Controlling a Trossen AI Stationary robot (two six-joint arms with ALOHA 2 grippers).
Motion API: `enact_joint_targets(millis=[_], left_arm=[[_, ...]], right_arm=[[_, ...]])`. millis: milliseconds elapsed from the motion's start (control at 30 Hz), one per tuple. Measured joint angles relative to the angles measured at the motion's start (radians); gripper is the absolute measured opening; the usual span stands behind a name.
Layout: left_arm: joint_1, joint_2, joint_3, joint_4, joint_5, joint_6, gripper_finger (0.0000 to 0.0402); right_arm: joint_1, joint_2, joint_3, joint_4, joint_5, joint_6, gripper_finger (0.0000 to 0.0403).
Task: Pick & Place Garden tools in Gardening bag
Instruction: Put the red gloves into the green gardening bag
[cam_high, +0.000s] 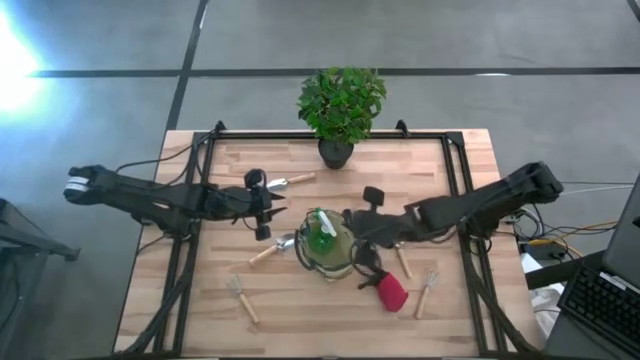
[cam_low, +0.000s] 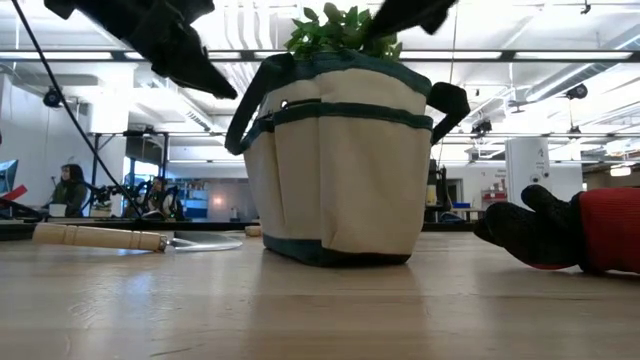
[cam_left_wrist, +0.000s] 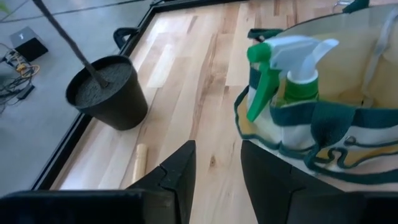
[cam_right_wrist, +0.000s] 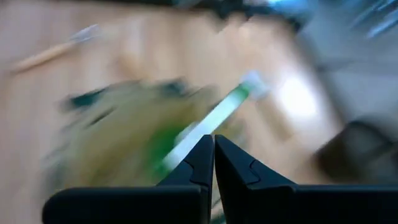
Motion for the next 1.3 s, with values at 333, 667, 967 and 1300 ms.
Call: enact_joint_targets(millis=[333, 667, 967, 1300], left_arm=[[0.0, -0.013, 0.0, -0.004, -0.003, -0.015, 0.0127], [0.0, -0.013, 0.0, -0.004, -0.003, -0.028, 0.0126], [0.0, -0.014, 0.0, -0.017, -0.001, -0.028, 0.0126], [0.0, -0.014, 0.0, -0.057, 0.001, -0.04, 0.0126]], right_arm=[[0.148, -0.016, 0.071, -0.402, -0.171, 0.511, 0.0009], [0.322, 0.037, 0.06, -0.415, -0.102, 0.806, 0.0014], [0.337, 0.175, 0.059, -0.429, -0.157, 0.83, 0.0102], [0.34, 0.32, 0.059, -0.405, -0.123, 0.719, 0.0154]])
